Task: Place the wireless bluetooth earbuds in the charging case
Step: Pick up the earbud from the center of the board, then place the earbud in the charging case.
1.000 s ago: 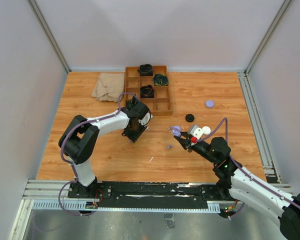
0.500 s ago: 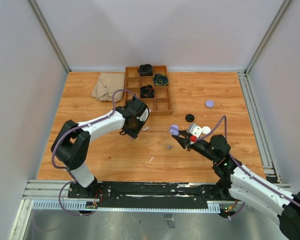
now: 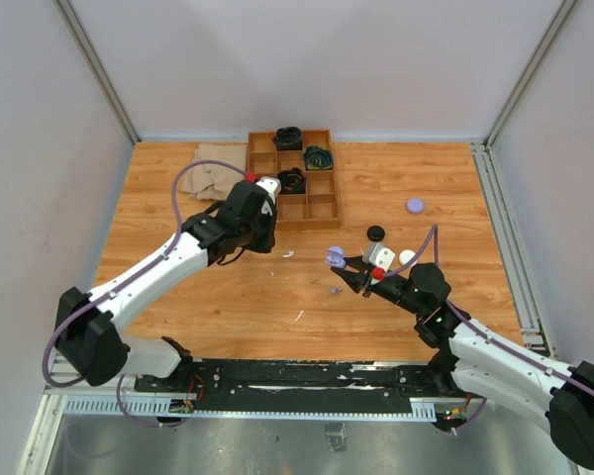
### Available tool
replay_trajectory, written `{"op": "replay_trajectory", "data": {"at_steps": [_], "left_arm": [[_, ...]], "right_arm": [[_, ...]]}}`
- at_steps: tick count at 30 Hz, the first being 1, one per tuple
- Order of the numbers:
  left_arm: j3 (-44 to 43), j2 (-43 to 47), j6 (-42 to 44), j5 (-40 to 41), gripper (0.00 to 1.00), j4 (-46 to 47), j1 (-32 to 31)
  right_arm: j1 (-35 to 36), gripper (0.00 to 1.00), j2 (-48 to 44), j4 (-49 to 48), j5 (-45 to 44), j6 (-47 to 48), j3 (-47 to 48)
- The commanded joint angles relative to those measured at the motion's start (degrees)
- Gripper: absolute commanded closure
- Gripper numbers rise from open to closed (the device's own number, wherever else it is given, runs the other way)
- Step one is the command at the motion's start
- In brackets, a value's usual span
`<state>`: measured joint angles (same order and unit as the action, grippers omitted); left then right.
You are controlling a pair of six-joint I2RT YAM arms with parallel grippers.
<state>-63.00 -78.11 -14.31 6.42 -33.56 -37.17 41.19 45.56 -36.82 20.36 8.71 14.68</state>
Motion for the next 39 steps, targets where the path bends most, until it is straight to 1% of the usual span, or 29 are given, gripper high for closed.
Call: {"op": "replay_trajectory", "data": {"at_steps": [1, 8, 16, 25, 39], "left_arm": [[0.25, 6.65, -5.44, -0.17, 0.76, 5.59, -0.85], [1.06, 13.55, -9.31, -1.81, 0.77, 10.57, -2.3], [3.59, 18.35, -12.61, -4.92, 0.77, 19.61, -4.15], [6.25, 20.27, -15.66, -5.42, 0.77, 27.81, -8.81], [7.94, 18.49, -15.57, -4.28, 0.78, 34.7, -14.73]], "right_arm": [[1.25, 0.89, 1.4, -7.08, 1.62, -1.15, 3.05], [2.05, 0.89, 4.39, -10.89, 1.7, -1.67, 4.98], [3.61, 0.9, 7.02, -14.09, 0.13, -2.38, 6.76], [4.06, 0.9, 9.78, -16.97, -0.91, -3.7, 8.04], [4.19, 0.9, 11.51, -21.21, -0.63, -6.8, 8.44]]}}
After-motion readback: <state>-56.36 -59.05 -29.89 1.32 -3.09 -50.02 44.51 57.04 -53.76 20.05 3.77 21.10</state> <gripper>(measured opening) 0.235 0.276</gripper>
